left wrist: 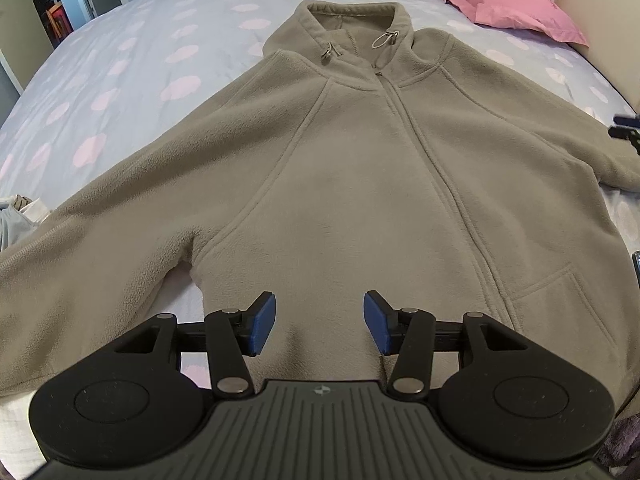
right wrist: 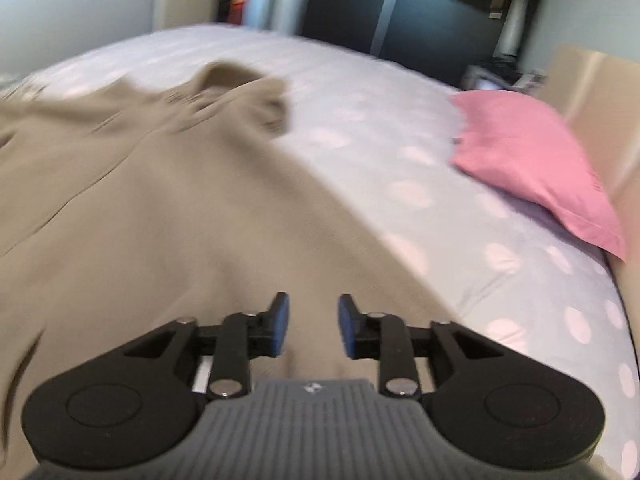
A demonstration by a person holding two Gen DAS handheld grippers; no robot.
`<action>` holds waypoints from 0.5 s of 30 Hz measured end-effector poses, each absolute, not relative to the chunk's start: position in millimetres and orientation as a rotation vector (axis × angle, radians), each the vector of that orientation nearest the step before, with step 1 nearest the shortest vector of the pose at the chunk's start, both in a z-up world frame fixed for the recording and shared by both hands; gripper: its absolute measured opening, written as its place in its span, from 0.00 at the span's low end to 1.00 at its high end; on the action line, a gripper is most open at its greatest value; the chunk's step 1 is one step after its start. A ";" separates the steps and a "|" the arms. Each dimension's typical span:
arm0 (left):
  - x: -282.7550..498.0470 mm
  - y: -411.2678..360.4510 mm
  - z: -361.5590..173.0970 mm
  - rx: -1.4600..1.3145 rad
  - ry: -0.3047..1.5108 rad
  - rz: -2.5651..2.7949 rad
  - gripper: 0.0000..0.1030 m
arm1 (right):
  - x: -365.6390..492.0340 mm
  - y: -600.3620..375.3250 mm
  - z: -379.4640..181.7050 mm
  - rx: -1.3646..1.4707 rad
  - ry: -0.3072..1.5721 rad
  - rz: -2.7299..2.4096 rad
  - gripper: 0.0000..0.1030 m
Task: Fold clothes
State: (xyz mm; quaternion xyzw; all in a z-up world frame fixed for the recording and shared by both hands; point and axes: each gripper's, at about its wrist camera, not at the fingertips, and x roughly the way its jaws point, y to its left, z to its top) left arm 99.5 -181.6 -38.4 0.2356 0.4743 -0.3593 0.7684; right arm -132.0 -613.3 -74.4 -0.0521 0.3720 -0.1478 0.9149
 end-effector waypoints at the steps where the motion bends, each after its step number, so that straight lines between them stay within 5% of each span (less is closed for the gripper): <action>1: 100.7 -181.8 -39.5 0.511 1.033 -0.776 0.45 | -124.5 -613.8 -77.2 -0.120 0.764 -0.324 0.48; 6: 104.7 -184.5 -47.6 0.530 1.056 -0.770 0.45 | -93.3 -631.7 -102.0 -0.202 0.812 -0.360 0.57; 8: 106.3 -186.9 -52.3 0.546 1.069 -0.770 0.45 | -92.3 -644.9 -113.7 -0.233 0.824 -0.370 0.72; 15: 113.8 -193.8 -63.7 0.576 1.107 -0.766 0.45 | -52.2 -675.2 -152.8 -0.178 0.913 -0.340 0.71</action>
